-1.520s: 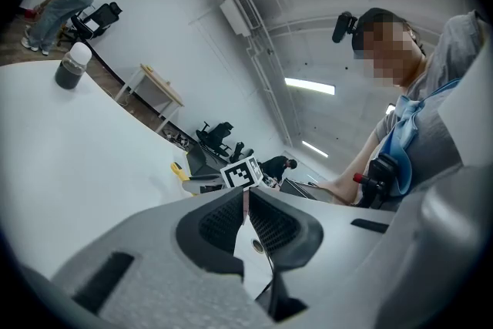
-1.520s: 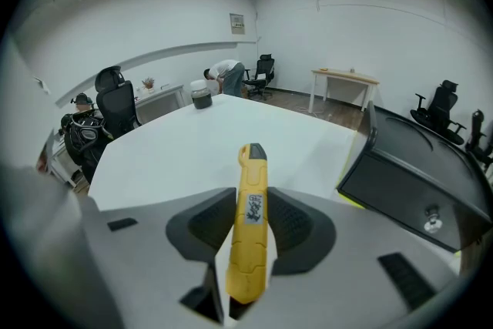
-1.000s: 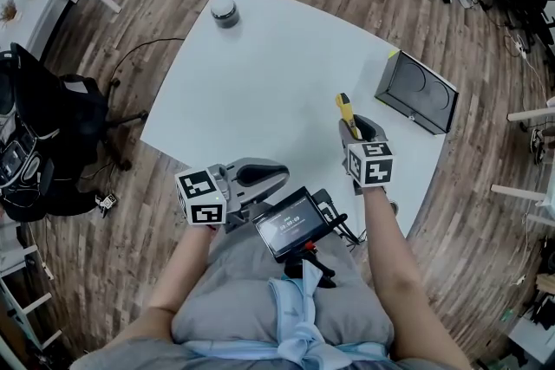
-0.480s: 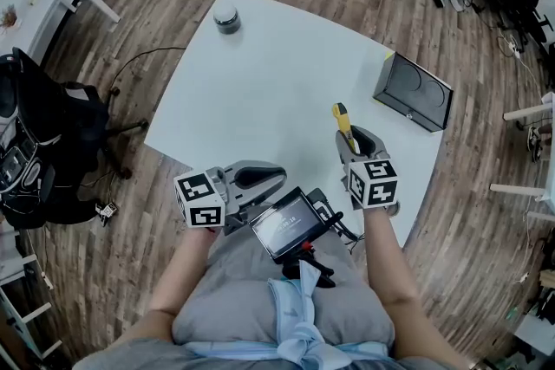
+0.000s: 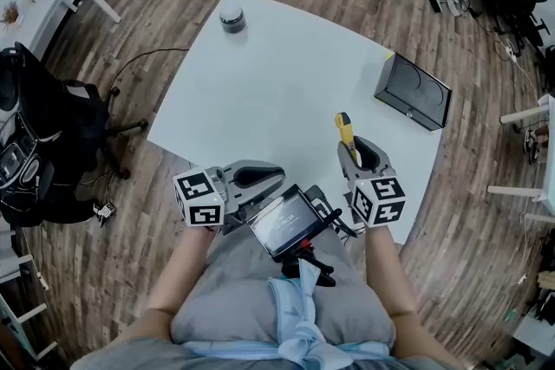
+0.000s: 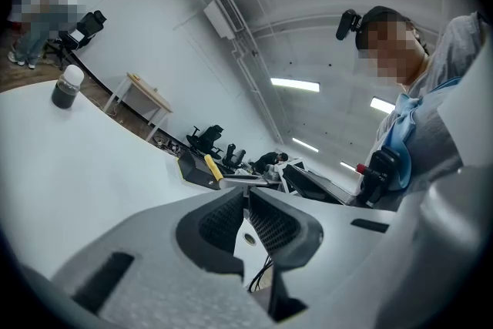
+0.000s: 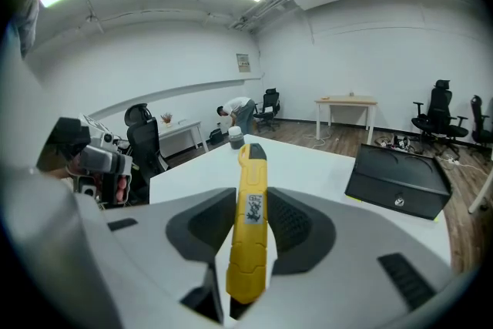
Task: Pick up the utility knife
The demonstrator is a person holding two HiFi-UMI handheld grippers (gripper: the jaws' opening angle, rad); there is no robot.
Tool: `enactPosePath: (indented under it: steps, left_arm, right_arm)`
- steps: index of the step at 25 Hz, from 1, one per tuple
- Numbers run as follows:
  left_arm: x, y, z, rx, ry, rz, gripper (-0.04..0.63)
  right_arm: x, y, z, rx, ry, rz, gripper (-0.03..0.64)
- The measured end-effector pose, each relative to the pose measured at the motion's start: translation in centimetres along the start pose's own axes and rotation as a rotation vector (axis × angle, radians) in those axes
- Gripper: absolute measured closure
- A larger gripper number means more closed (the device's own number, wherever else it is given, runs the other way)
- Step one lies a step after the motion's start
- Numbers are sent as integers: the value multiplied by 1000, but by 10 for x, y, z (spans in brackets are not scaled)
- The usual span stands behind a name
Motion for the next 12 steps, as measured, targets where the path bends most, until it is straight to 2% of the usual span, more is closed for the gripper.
enactPosePath:
  steps: [12]
  left_arm:
    - [4,1,9,15,-5,-1,575]
  right_arm:
    - [-42,29,-14,-4,61,101,494]
Point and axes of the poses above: the fingertips, and each gripper's own axes: x forward along the fingers, z to its right, y out of its top, the point moved 3 cm from there along -x, backward along the fingers, and after that the axes turned 10 degrees about x, right-handed, at the moved point
